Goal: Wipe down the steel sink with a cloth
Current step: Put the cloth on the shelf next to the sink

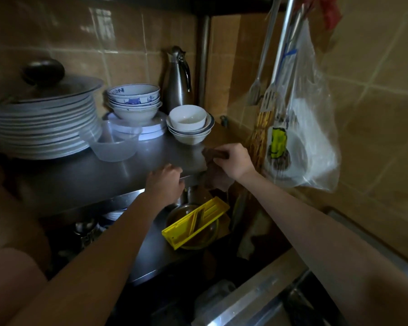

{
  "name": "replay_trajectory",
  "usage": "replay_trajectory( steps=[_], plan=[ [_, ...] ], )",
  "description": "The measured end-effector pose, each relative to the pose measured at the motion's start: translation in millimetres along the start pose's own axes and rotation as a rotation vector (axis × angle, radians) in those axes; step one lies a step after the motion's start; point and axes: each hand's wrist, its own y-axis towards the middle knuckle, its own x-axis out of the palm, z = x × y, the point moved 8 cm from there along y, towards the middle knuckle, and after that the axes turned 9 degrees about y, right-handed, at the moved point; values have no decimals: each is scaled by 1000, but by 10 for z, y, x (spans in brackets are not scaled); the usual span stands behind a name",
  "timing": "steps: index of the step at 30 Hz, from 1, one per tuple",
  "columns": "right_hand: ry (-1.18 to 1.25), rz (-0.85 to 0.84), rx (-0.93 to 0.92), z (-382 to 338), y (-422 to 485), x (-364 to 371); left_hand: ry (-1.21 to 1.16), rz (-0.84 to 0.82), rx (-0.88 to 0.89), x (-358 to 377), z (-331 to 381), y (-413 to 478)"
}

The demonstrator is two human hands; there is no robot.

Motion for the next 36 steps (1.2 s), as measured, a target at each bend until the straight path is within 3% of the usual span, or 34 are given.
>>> replay_trajectory(
  steps=[16,24,28,36],
  plan=[
    [145,149,19,-90,1035,106,84,-36,-19,93,-352,509],
    [-23,-21,231,475,799,627,114,-60,-7,178,-321,562],
    [-133,-109,239,483,733,577,104,-69,14,158,-211,516],
    [49,-44,205,461,329,151,72,-17,52,8,102,368]
  ],
)
